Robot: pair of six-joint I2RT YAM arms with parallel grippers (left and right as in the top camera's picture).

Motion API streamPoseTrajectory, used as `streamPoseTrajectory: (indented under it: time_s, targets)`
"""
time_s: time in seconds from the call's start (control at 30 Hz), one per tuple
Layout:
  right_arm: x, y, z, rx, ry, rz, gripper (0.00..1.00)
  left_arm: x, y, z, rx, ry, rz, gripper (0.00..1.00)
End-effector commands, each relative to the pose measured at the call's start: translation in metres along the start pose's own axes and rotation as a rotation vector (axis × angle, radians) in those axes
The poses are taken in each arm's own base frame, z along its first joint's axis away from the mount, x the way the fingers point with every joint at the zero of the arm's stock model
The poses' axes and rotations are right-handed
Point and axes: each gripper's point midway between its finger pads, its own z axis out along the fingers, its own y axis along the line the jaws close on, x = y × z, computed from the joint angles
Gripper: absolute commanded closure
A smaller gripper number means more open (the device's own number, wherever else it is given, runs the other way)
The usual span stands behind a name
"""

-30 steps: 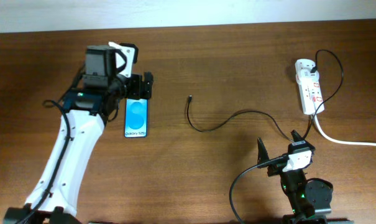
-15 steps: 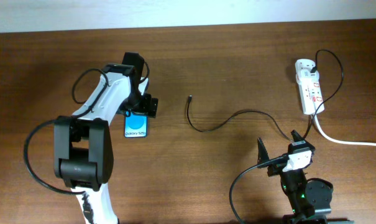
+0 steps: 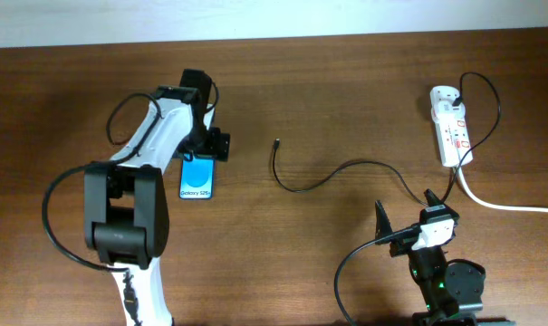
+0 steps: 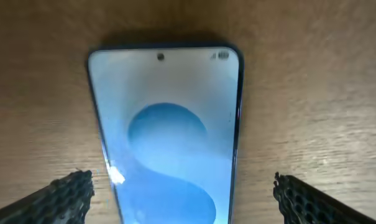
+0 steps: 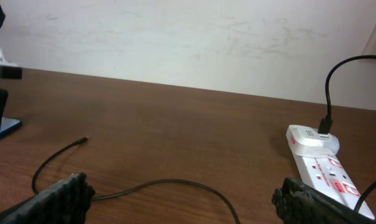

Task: Plug charger to phone and switch on socket
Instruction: 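Move the left gripper over the Galaxy phone and grasp its top edge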

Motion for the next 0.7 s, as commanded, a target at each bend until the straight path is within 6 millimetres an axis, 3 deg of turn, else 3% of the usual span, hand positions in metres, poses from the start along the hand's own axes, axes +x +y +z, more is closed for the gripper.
streamPoseTrajectory:
  time_s: [0.0,0.07,0.2,0.37,0.43,0.6,0.67]
  targets:
    - [0.002,0.004,0.000,-0.018,0.003,0.004,0.02,-0.009,0.008,-0.005,-0.041,-0.010,-0.012,0.01]
    - [0.002,0.003,0.000,-0.018,0.003,0.004,0.02,-0.008,0.014,0.002,-0.075,-0.002,-0.012,0.00]
    - [0.002,0.003,0.000,-0.018,0.003,0.004,0.02,0.003,0.011,0.042,-0.078,0.090,0.003,0.01]
    - [0.002,0.003,0.000,-0.018,0.003,0.004,0.02,0.014,0.012,0.043,-0.073,0.133,0.018,0.00]
    - [0.002,0.003,0.000,-0.018,0.003,0.004,0.02,0.021,-0.003,0.042,0.019,0.165,0.091,0.00]
    - [0.002,0.003,0.000,-0.018,0.003,0.004,0.02,0.032,0.013,0.045,0.021,0.205,0.052,0.00]
    - [0.002,0.004,0.000,-0.018,0.003,0.004,0.02,0.028,0.009,0.046,0.126,0.190,0.001,0.03]
